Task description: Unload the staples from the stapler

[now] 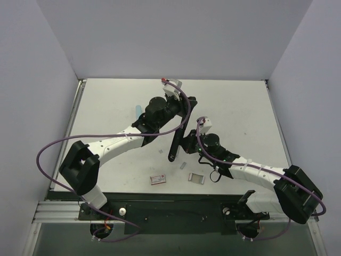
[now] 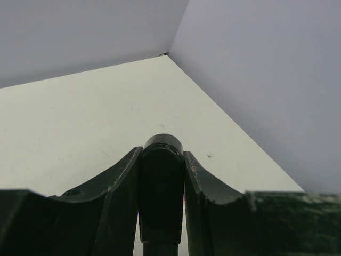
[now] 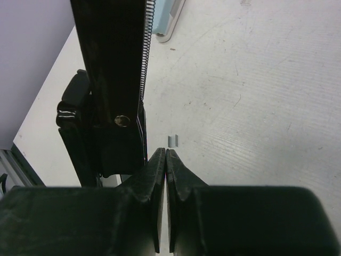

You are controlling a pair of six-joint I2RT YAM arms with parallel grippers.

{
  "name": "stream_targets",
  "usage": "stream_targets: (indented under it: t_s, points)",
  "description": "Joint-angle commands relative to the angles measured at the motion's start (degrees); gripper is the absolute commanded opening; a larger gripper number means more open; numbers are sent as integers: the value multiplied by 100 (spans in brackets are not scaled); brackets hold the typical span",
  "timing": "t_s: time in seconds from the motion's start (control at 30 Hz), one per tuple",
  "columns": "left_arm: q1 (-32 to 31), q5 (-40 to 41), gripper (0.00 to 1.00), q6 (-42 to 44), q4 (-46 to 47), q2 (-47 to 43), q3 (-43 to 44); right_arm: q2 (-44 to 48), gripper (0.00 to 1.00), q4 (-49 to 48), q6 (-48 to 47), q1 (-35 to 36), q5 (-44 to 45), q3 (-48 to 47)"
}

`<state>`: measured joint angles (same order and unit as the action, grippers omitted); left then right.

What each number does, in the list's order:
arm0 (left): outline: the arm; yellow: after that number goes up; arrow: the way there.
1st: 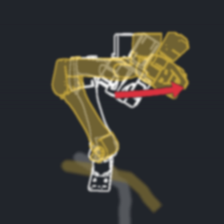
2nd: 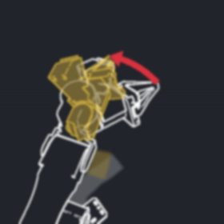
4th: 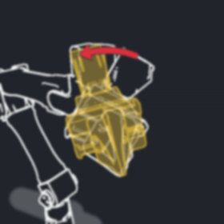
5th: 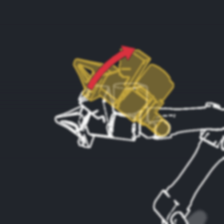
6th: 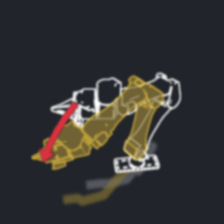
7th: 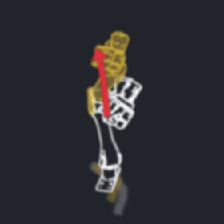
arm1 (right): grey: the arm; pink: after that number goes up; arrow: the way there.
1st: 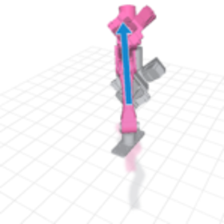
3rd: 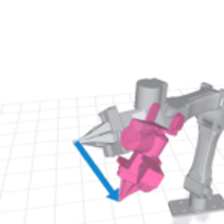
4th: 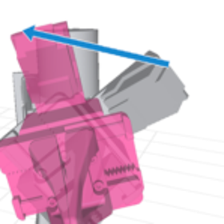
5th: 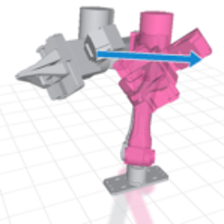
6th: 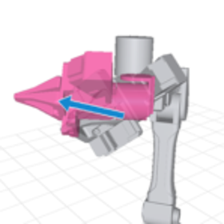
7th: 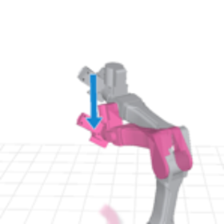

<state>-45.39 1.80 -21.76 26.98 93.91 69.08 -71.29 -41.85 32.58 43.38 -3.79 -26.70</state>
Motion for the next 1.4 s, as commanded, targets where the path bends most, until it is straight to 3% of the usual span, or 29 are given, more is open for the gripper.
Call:
stream_targets:
  t_s: [0.0,0.7,1.37]
  points:
    - [3,-92,0,-136,501,-83,326,27,0,-658,126,-4,-456,-336]
    - [-5,-347,0,-584,290,-1603,-571,1344,0,440,-93,-13,-113,-187]
    - [-93,-233,0,-663,-44,-2746,-1116,3349,0,3075,-797,39,722,-591]
